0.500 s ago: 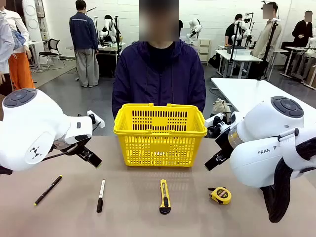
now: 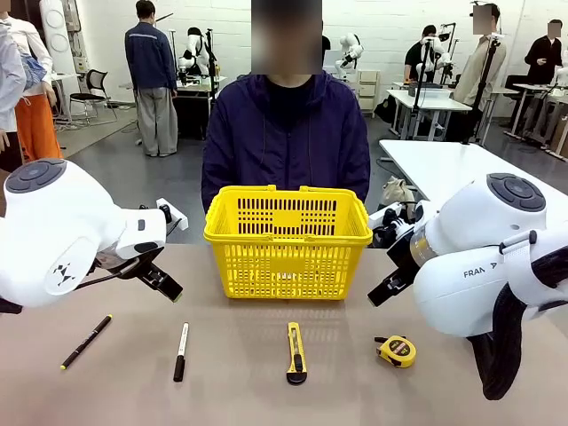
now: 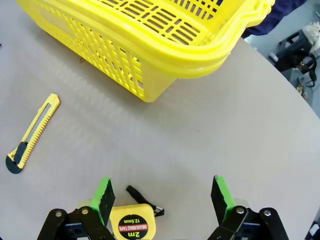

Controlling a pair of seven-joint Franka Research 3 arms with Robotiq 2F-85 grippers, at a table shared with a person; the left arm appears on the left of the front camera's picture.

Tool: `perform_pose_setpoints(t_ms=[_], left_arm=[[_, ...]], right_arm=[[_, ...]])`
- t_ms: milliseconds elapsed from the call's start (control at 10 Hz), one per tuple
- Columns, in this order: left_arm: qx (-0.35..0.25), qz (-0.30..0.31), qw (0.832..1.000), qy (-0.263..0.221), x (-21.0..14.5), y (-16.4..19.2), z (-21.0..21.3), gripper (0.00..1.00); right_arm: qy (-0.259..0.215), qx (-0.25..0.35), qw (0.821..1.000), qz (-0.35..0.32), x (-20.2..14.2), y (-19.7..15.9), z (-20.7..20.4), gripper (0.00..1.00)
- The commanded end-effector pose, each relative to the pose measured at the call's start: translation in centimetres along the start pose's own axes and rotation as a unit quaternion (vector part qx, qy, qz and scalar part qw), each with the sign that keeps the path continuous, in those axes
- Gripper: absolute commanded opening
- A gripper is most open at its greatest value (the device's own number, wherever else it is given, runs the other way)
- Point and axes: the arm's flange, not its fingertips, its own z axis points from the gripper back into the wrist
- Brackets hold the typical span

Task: Place the items the person wants into the basket.
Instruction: Pick up the item the person points to and place it in the Market Basket.

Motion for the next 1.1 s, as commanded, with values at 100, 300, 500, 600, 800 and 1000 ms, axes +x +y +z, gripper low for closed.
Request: perform_pose_setpoints(t_ms=[100, 300, 500, 600, 800, 1000], left_arm=[[0.000, 0.000, 1.000, 0.000, 0.00, 0.00, 0.00, 1.00], [0.000, 0.000, 1.000, 0.000, 0.00, 0.00, 0.00, 1.00], [0.000, 0.000, 1.000, 0.000, 0.00, 0.00, 0.00, 1.00], [0.000, 0.000, 1.000, 0.000, 0.00, 0.00, 0.00, 1.00], [0.000, 0.000, 1.000, 0.000, 0.00, 0.00, 0.00, 1.00], [0.000, 0.000, 1.000, 0.000, 0.00, 0.00, 0.00, 1.00]], right_arm=[[0.000, 0.000, 1.000, 0.000, 0.00, 0.01, 0.00, 1.00], [0.000, 0.000, 1.000, 0.000, 0.00, 0.01, 0.00, 1.00], [0.000, 0.000, 1.000, 0.000, 0.00, 0.01, 0.00, 1.00], [0.000, 0.000, 1.000, 0.000, 0.00, 0.01, 0.00, 1.00], [0.000, 0.000, 1.000, 0.000, 0.00, 0.01, 0.00, 1.00], [0.000, 0.000, 1.000, 0.000, 0.00, 0.01, 0.00, 1.00]])
